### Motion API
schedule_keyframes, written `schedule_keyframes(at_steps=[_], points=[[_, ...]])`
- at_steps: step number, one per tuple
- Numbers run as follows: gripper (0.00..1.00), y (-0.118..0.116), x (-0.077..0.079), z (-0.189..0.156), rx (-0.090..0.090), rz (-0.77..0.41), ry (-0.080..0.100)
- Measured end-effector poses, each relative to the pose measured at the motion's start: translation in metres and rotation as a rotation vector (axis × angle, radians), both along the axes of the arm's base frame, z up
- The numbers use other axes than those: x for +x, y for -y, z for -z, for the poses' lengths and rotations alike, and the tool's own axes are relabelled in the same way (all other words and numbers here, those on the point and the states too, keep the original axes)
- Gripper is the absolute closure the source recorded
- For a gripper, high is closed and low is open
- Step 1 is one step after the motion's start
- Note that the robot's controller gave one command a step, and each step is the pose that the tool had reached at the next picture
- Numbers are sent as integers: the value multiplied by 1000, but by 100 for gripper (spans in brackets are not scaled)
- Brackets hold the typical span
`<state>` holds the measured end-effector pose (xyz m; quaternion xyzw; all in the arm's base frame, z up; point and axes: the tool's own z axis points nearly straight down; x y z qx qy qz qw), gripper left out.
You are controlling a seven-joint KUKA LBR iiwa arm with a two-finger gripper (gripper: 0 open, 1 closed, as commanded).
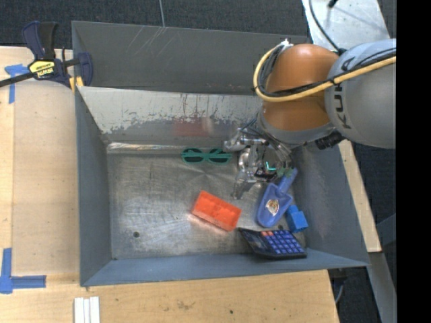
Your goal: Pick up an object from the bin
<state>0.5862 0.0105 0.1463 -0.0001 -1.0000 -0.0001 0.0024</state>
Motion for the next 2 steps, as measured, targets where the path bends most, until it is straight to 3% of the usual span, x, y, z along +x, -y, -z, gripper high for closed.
schedule_keyframes(at_steps=[1,2], points=[[0,0,2,-4,0,0,8],[0,-16,-35,17,-1,27,13]])
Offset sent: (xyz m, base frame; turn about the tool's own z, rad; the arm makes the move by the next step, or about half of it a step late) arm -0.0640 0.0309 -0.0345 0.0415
